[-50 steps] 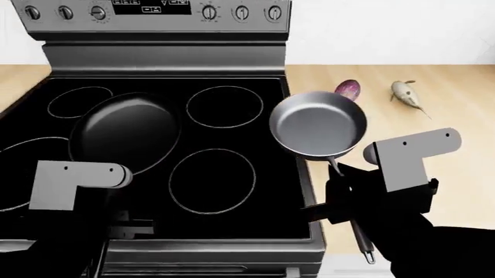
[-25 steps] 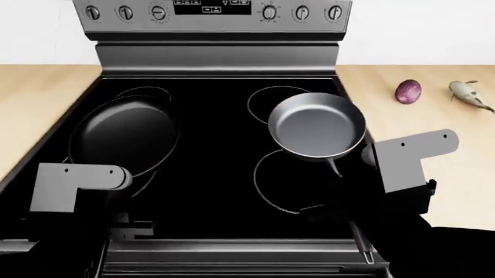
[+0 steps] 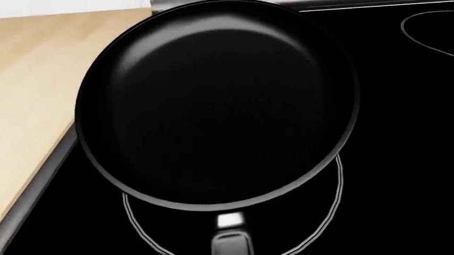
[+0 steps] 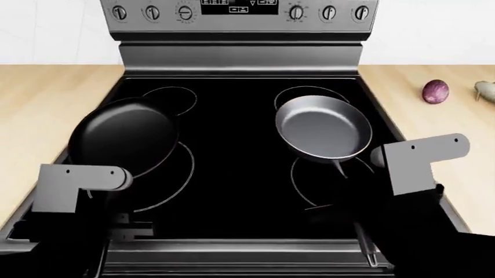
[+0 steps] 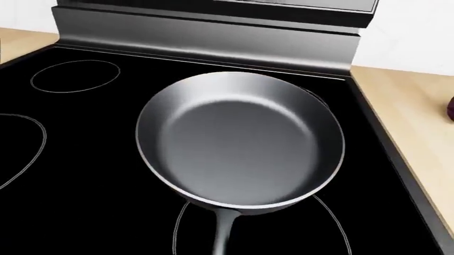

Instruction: Place both pans onto different burners. Then place the eggplant and the fish on different pans.

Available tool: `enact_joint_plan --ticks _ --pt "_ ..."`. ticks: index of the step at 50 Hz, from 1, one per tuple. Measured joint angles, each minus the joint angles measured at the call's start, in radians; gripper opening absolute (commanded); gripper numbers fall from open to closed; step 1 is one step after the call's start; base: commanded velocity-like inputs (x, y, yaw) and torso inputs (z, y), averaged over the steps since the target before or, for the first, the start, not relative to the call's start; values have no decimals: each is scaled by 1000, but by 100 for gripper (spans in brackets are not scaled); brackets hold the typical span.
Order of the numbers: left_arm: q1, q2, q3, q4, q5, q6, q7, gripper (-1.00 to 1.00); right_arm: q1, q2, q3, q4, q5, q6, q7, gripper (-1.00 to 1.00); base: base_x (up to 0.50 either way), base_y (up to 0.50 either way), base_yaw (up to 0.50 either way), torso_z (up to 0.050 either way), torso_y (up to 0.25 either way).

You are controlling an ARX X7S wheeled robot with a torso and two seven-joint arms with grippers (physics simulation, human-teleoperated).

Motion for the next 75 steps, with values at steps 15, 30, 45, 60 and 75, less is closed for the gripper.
enact_joint_plan --ticks 15,30,45,60,75 --pt "7 1 10 -2 12 12 11 -100 -86 62 70 -73 23 -37 36 -100 0 0 0 1 3" --pt "1 -5 20 -4 5 19 7 -100 -220 117 146 -165 50 -80 69 -100 0 0 0 1 3" --pt "-30 -21 29 -10 -43 23 -28 -100 -326 116 189 -202 9 -104 37 -100 0 0 0 1 4" --pt "-27 -33 27 -10 -50 34 -30 -100 -355 63 155 -169 -83 -104 -38 -100 0 0 0 1 3" --pt "-10 -41 24 -5 -47 47 -27 -100 -412 36 144 -122 -178 -123 -120 -100 0 0 0 1 3"
